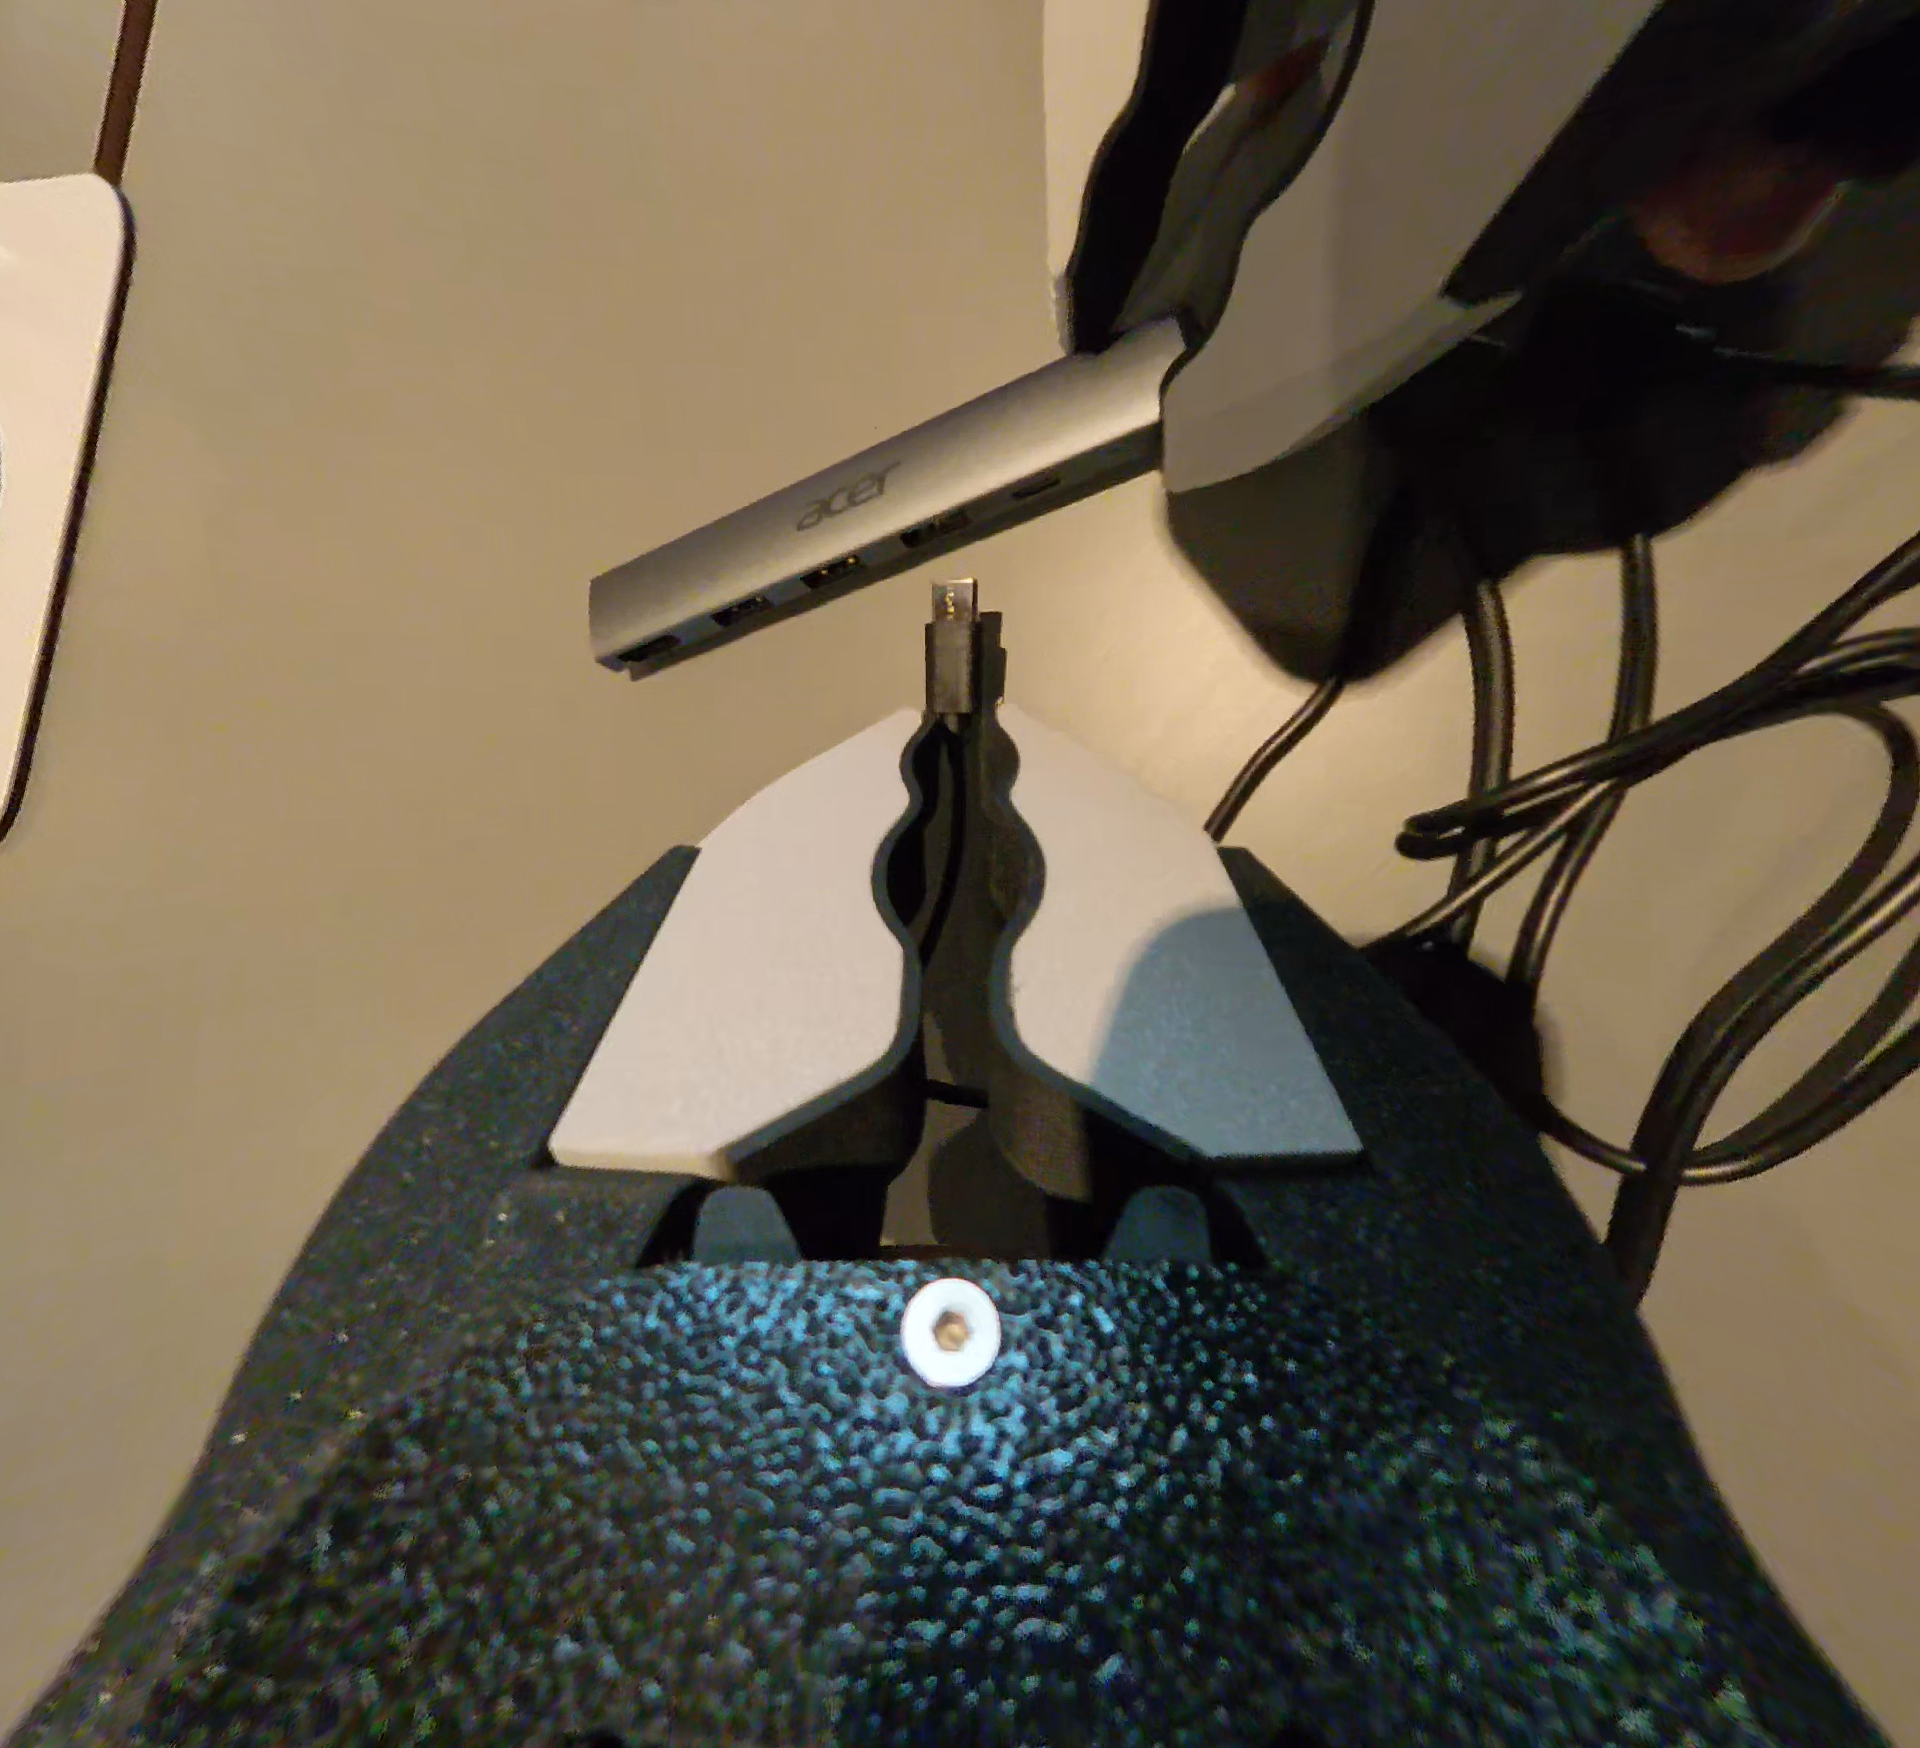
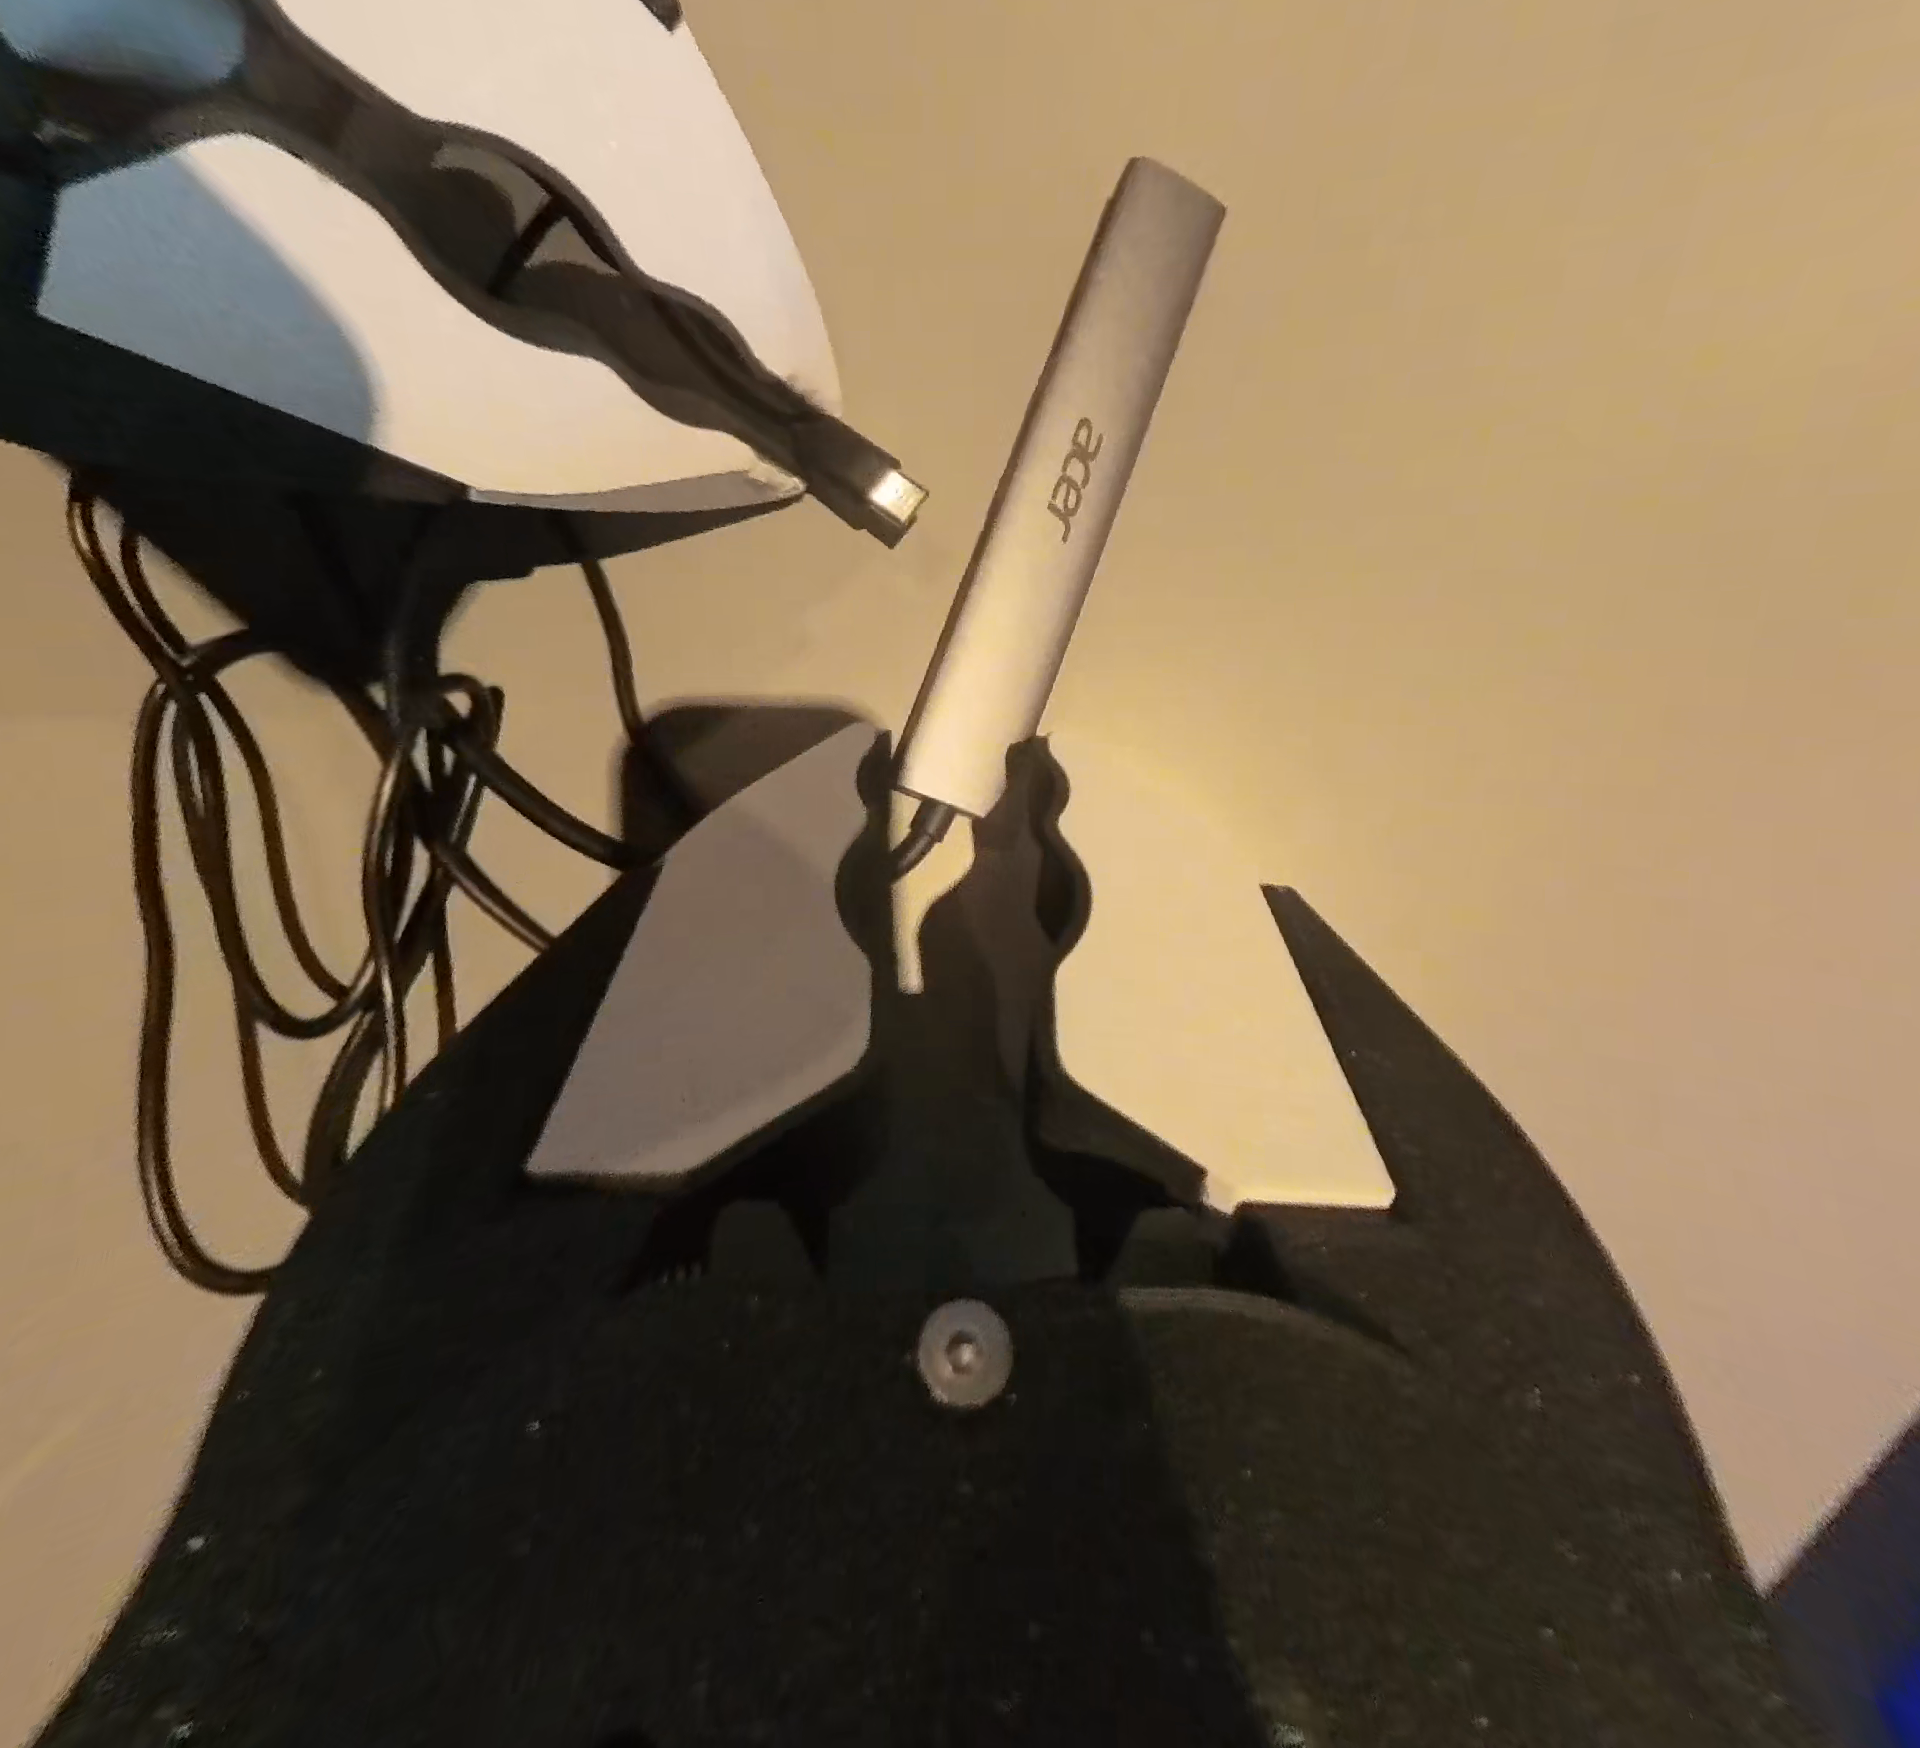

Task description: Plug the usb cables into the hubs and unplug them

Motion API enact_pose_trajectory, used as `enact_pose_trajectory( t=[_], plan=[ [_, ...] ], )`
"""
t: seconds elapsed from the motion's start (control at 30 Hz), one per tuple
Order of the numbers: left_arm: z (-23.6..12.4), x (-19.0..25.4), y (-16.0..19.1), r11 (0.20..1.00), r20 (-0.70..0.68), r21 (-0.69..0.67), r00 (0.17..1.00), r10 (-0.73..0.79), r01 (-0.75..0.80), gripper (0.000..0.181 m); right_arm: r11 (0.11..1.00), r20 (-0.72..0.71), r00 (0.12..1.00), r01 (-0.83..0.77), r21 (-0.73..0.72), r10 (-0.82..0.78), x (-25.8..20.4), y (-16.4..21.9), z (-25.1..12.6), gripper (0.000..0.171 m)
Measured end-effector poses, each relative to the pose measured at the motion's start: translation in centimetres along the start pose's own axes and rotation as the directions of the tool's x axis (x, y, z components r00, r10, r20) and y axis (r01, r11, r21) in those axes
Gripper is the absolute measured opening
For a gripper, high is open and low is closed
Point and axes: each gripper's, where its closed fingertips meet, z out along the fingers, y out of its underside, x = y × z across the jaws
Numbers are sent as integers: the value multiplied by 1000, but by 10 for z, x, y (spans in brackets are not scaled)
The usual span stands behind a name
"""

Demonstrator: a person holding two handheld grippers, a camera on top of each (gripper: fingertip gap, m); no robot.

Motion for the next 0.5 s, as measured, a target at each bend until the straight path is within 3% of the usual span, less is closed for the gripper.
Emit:
enact_pose_trajectory(
  t=[0.03, 0.17, 0.3, 0.5],
  plan=[
    [0, -1, 1, 1000, 1, 3, 1000, -11, 11, 7, 1000, 0, 1000, -1, 1, 1, 0, -1, 1, 25],
    [-3, -6, 3, 996, -9, 33, 997, -77, 77, 8, 999, -4, 1000, -2, 37, 2, 2, -4, 1, 24],
    [-11, -8, -4, 971, -95, 111, 975, -200, 210, 20, 996, 4, 1000, -18, 92, 18, 5, -7, -2, 23],
    [-22, -18, -15, 852, -245, 195, 865, -437, 486, 30, 980, -12, 1000, 2, 201, 1, 8, -21, -13, 23]
  ],
)
